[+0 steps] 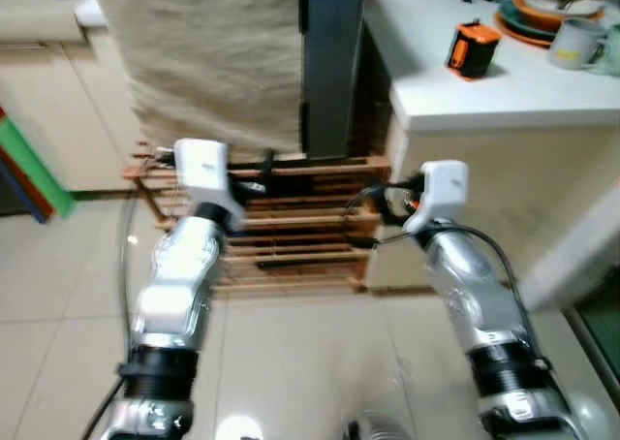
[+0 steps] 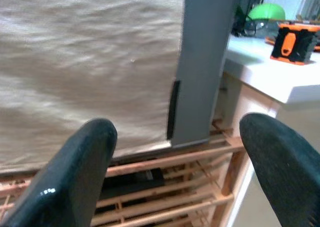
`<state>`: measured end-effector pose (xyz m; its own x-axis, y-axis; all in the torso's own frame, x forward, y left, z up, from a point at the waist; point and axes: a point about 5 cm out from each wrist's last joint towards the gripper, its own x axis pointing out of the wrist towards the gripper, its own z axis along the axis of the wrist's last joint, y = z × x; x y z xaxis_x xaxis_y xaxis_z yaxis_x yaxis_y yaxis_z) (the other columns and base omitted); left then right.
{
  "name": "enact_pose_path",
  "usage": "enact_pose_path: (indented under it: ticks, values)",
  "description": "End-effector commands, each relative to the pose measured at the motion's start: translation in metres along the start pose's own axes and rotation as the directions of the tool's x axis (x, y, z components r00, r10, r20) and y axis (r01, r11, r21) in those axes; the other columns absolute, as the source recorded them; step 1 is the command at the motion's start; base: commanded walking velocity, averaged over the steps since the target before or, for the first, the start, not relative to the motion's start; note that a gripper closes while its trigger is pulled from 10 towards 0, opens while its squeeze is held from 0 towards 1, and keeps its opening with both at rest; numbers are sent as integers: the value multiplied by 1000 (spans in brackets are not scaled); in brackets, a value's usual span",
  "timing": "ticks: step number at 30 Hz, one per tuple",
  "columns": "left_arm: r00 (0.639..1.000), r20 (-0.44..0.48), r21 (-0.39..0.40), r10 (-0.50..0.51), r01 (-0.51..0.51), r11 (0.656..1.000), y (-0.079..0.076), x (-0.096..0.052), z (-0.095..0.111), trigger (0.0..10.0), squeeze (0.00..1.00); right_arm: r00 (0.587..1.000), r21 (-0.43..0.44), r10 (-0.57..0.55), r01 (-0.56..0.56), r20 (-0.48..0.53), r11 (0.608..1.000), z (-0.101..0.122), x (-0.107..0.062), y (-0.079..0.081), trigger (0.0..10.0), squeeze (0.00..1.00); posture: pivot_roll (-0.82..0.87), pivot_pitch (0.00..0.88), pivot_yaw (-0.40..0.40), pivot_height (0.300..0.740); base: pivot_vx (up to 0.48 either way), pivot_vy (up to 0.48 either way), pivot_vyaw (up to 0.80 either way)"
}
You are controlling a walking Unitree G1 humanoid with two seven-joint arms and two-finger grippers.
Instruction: Restocking fridge
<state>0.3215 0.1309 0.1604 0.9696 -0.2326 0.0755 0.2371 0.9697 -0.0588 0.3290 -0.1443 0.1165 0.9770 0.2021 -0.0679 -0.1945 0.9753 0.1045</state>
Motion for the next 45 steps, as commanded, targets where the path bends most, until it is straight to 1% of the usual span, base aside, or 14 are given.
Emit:
enact_pose_path:
  ticks: [1,11,13,14,16,17,18,23,26,36,41,45]
  values:
    - [999,-6,6,32,-32,999,11,-1,0,10000,0,999,-7,36,-36,28,999,6,4,10,10000,0,-114,37,9,740,0,480,0]
    - [999,-26,-11,40,-40,999,12,1,-2,10000,0,999,-11,27,-26,41,1000,8,4,7,10000,0,-116,37,12,740,0,480,0]
    - [999,-6,40,39,-39,998,11,2,0,10000,0,999,-13,31,-30,43,999,8,4,9,10000,0,-117,37,15,740,0,427,0]
    - [999,-17,70,42,-40,997,10,2,-2,10000,0,999,-14,33,-33,43,999,7,4,10,10000,0,-117,37,15,740,0,0,0]
    - [999,-16,57,33,-32,998,8,3,-2,10000,0,998,-16,37,-37,45,999,7,4,12,10000,0,-116,38,17,740,0,0,0]
    - [1000,-1,38,9,-9,999,6,3,0,10000,0,998,-21,43,-42,48,999,7,5,13,10000,0,-116,38,17,740,0,0,0]
    - [1000,1,29,8,-8,1000,6,3,1,10000,0,998,-24,47,-46,49,999,8,4,14,10000,0,-116,37,16,740,371,0,0]
    - [999,-21,41,35,-34,999,13,3,-2,10000,0,997,-39,60,-58,53,998,8,3,15,10000,0,-116,37,15,740,443,0,0]
    - [999,-28,45,41,-40,998,13,3,-3,10000,0,997,-40,62,-60,52,997,8,3,15,10000,0,-116,37,14,740,442,0,0]
    - [998,-40,45,51,-49,998,12,2,-7,10000,0,996,-57,74,-72,43,996,5,3,17,10000,0,-115,24,7,740,403,259,0]
    - [998,-45,50,52,-50,997,14,2,-8,10000,0,996,-66,69,-65,63,996,7,0,13,10000,0,-116,13,7,740,382,291,0]
    - [998,-44,50,45,-43,998,11,4,-9,10000,0,995,-76,63,-57,76,996,7,-3,11,10000,0,-122,4,7,740,382,289,0]
